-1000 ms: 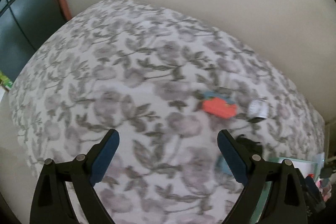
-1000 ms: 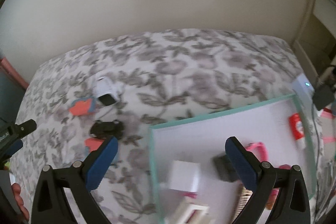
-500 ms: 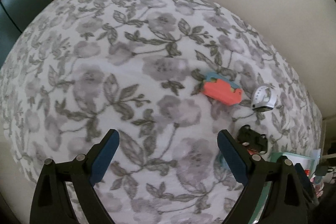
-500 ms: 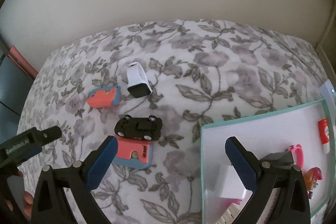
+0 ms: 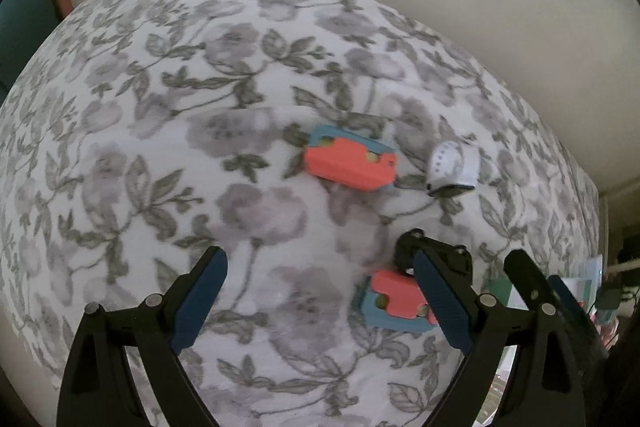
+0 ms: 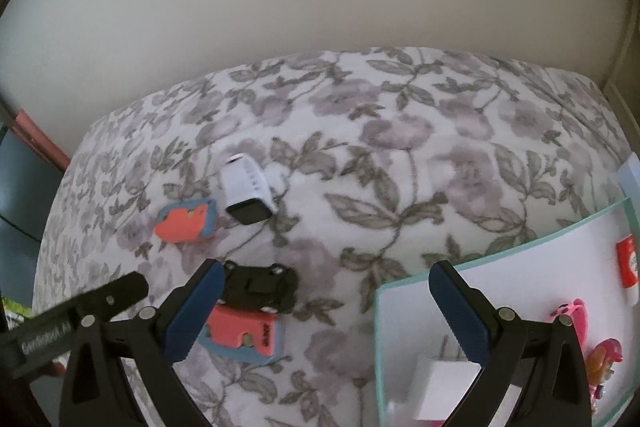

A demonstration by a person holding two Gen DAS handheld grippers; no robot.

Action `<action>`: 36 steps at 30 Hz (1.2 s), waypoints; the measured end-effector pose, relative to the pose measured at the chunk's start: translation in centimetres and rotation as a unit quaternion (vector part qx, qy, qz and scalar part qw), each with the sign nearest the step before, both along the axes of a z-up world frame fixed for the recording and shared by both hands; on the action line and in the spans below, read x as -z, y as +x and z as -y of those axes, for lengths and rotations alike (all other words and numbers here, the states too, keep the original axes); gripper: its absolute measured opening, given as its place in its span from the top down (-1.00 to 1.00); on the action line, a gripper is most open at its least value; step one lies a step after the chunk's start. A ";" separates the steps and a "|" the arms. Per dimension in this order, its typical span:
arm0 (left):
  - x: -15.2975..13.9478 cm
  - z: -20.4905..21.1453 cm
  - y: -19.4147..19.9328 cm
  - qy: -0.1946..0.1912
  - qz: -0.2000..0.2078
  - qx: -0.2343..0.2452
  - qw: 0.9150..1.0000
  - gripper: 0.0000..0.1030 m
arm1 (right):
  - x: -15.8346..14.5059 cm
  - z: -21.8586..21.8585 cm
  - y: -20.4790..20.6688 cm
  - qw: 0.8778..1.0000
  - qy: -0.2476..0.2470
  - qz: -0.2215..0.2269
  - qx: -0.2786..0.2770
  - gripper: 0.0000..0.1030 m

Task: Organize rigid objects
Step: 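Grasp the coral-and-blue case with the left gripper while the right grasps the black toy car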

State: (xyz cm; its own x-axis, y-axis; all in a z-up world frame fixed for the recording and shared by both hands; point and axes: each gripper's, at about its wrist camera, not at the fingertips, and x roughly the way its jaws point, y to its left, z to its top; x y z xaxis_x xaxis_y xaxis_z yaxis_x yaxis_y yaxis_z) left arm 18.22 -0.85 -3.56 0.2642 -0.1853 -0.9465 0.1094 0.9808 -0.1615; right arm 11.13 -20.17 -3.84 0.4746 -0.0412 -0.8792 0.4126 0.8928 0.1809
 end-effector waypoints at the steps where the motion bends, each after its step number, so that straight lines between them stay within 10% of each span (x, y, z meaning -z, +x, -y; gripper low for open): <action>1: 0.2 0.4 -0.1 -0.002 -0.002 0.009 1.000 -0.83 | 0.1 0.4 -0.1 1.000 -0.002 -0.004 0.005 -1.00; 29: 4.5 7.9 -2.9 0.021 -0.053 0.121 0.991 -0.69 | 0.7 4.1 -1.4 0.997 -0.008 -0.051 0.050 -1.00; 31: 4.8 8.6 -2.9 0.023 -0.056 0.124 0.990 -0.38 | 0.7 4.1 -1.4 0.998 -0.009 -0.051 0.048 -1.00; 36: 5.0 9.0 -2.8 0.025 -0.056 0.125 0.990 -0.39 | 0.8 3.9 -1.3 0.998 -0.010 -0.053 0.043 -1.00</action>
